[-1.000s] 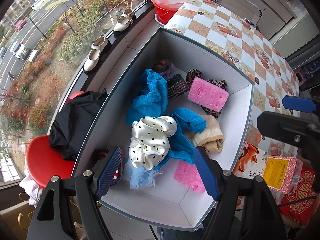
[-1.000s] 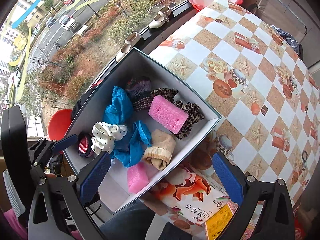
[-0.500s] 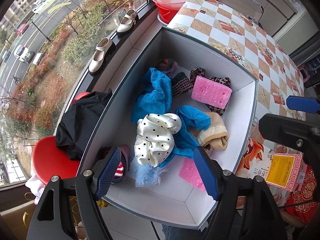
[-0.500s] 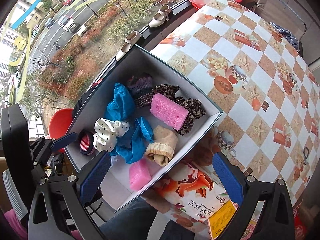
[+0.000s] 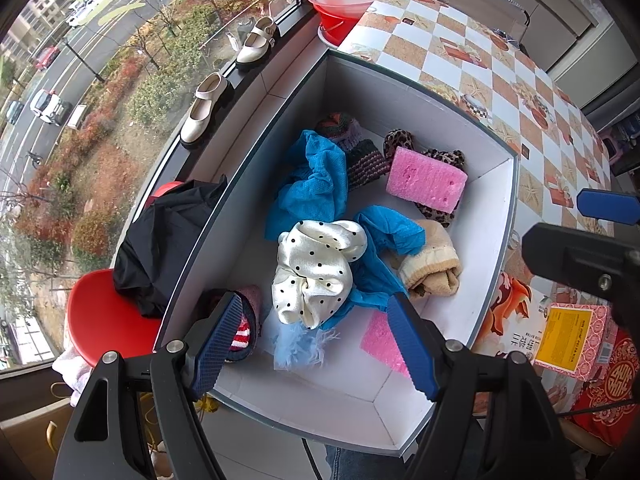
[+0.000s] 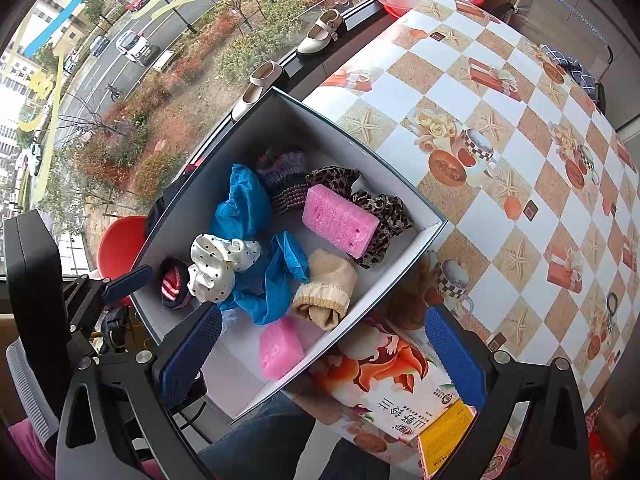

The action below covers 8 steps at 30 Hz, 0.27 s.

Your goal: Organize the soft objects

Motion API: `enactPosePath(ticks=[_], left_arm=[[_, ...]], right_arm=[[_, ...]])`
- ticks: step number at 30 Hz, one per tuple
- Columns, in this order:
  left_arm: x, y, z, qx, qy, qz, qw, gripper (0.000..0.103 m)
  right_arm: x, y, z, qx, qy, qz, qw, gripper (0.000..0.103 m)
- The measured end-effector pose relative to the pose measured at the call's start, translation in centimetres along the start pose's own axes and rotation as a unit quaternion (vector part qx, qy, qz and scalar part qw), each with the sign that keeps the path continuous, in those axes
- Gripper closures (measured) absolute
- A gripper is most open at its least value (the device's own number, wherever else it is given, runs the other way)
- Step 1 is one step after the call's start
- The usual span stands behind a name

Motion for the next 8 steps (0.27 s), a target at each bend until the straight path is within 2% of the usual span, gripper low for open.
enactPosePath(ticks=[5,8], left_arm=[[0.2,-0.1,-0.1,-0.001,0.006,0.001,1.0,0.025],[0.9,0.8,-0.3,-0.035,0.024,-0.025,0.9988,0.025]], right_arm=[[0.0,0.0,0.0,0.0,0.0,0.0,1.0,0.001],[0.2,-0.1,0.0,0.0,-0.001,0.001,1.0,0.001]])
Point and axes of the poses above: each gripper's, at about its wrist camera, not at the fingertips, and y roughly against the way its jaws point, x to its left, z to its top, the point moved 1 cm from there along -y, roughly the way its jaws point, and after that the axes turned 8 degrees about z, right-handed, at the moved point
